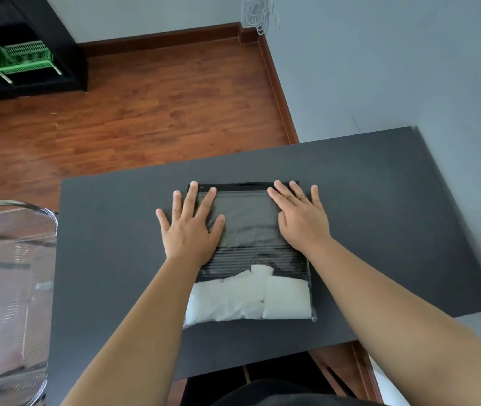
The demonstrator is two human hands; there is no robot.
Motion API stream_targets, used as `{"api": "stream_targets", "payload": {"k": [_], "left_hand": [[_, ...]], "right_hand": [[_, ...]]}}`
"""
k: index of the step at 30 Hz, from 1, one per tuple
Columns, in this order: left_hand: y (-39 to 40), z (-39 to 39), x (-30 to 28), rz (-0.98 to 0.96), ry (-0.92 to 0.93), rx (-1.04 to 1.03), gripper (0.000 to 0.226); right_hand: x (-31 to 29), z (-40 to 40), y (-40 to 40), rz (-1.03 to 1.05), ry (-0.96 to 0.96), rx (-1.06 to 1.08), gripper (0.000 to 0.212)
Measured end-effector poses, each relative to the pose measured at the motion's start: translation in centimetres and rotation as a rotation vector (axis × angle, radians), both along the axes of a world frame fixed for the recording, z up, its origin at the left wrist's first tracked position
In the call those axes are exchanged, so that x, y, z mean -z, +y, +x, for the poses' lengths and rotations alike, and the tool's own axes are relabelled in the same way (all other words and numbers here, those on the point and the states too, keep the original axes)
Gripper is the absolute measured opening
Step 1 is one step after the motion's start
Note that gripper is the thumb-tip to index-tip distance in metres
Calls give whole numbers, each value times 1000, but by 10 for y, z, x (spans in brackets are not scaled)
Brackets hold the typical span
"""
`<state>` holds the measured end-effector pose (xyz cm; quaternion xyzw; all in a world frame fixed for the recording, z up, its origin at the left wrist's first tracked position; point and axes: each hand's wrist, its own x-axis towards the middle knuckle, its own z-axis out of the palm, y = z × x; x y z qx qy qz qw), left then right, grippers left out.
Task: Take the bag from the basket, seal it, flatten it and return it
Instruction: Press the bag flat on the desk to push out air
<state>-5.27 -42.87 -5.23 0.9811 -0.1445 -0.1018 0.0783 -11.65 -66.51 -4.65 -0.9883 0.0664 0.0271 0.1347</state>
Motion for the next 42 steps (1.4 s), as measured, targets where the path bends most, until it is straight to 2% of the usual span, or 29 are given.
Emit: {"api": "stream_targets", "payload": {"k": [6,9,16,27,31,33,37,42], "left_hand": [[14,4,-1,45,26,-46,67],[12,2,1,40,38,-58,68],[6,0,2,36,68,-79,73],[3,-8,-2,56,114,-125,74],[3,-13,-2,46,126,-169,84],[3,-18,-2,41,118,-185,93],[4,-25,-5,22,128,-220,109],[9,-31,-14,74,177,-256,125]], "right_hand": [[1,-15,-1,4,-74,102,53],[1,-23,-4,-6,-71,187,57],[2,-35,-6,-2,-47,311,52],[3,-40,-4,144,28,539,50],[-4,-33,-3,225,49,632,51],[-8,-32,-6,253,87,617,50],[-16,-44,-6,204,161,453,51],[-12,-68,4,150,234,329,64]]}}
